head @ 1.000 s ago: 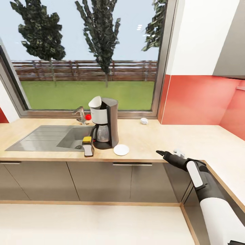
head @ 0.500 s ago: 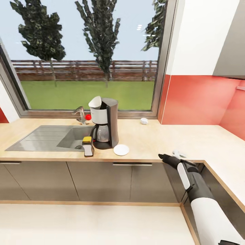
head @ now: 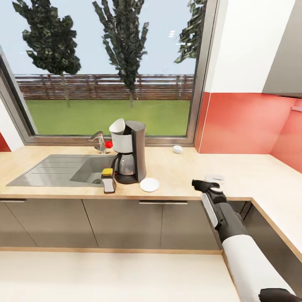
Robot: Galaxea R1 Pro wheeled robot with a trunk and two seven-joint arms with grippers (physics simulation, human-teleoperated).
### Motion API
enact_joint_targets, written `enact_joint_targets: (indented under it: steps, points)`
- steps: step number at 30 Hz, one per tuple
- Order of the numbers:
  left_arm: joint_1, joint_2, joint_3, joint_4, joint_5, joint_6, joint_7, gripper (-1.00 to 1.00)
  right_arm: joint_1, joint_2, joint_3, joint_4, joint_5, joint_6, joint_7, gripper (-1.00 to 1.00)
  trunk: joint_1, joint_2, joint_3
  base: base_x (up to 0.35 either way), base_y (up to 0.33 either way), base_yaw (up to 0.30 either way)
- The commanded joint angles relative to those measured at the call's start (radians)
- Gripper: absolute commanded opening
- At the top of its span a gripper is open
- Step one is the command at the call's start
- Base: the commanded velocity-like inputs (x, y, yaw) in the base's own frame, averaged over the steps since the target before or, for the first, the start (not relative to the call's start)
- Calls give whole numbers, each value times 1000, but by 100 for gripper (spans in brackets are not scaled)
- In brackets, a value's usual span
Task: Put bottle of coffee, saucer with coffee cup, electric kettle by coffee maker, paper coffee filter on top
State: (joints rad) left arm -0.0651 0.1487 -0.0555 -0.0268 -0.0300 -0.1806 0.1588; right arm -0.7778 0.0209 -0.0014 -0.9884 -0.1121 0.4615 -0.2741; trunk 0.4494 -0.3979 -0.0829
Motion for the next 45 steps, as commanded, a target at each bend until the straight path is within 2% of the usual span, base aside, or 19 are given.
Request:
enact_joint_targets:
  steps: [1,2,3,4,5,7,11,15,26,39,45]
  points:
    - [11,-1,-6,1,-5,-4,9,100,-42,18,5,3,-11,3,-25,100,1,-2,-2,0,0,0]
    - [21,-1,-5,1,-6,-5,12,100,-84,41,8,11,-10,5,-36,100,1,-2,-2,0,0,0]
    - [25,-2,-5,2,-6,-5,13,100,-104,52,9,18,-9,5,-41,100,1,-2,-2,0,0,0]
    - [34,-2,-4,2,-6,-5,14,100,-162,79,11,49,-8,7,-50,100,1,-2,-2,0,0,0]
    - [37,-2,-4,2,-6,-4,15,100,-183,87,12,62,-8,7,-52,100,1,-2,-2,0,0,0]
    - [47,-3,-3,2,-4,-3,16,100,-262,106,13,127,-8,8,-60,100,1,-2,-2,0,0,0]
    - [55,-8,-1,9,-3,1,16,100,-374,116,13,252,-9,8,-69,100,1,-2,-2,0,0,0]
    - [57,-12,0,32,-3,0,15,100,-426,118,13,302,-10,8,-70,100,1,-2,-2,0,0,0]
    - [57,-13,1,44,-4,1,15,100,-443,111,14,336,-9,4,-63,100,1,-2,-2,19,0,0]
    - [57,-14,2,45,-3,-2,15,100,-443,114,15,347,-14,3,-63,100,1,-2,-2,248,90,0]
    - [57,-15,2,44,-1,-3,15,100,-442,114,14,355,-14,2,-63,100,1,-2,-2,76,37,0]
